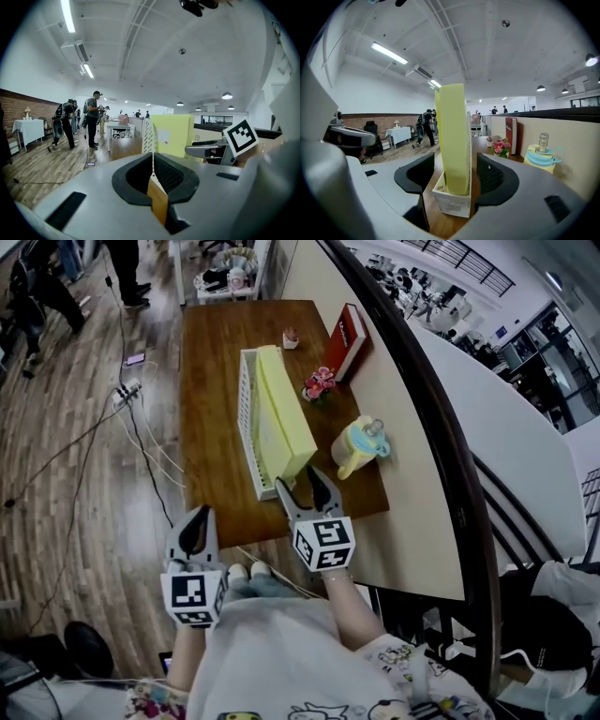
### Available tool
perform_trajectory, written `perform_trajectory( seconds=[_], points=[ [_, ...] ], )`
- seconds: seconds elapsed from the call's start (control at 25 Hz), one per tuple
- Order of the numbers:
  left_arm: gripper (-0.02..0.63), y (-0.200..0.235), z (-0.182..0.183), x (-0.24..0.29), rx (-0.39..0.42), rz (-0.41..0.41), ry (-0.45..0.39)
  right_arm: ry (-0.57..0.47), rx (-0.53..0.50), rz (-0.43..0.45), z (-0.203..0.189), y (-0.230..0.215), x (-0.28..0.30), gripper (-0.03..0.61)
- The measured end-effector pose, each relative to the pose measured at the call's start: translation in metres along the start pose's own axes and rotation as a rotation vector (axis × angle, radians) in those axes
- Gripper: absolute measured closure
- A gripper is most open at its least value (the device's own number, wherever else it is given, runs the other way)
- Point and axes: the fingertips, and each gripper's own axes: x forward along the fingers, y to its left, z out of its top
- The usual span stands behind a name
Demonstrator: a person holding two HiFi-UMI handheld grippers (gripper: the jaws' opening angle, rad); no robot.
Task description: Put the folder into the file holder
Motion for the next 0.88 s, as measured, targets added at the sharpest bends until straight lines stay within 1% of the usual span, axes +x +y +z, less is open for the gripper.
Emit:
perform_trajectory(
  seconds=[0.44, 0.68, 0.88],
  points=[
    [0.603, -0.008, 0.006, -0.019, 0.023, -0.008, -0.030, -0.037, 0.000, 0.040, 0.017, 0.004, -0.050, 0.331],
    [0.603, -0.014, 0.003, -0.029, 0.024, -0.021, -0.031, -0.007, 0.002, 0.111, 0.015, 0.016, -0.073, 0.331],
    [0.603, -0.020, 0.000, -0.033, 0.029, -0.044, -0.026, 0.019, 0.005, 0.140, 0.008, 0.019, -0.088, 0.334]
  ],
)
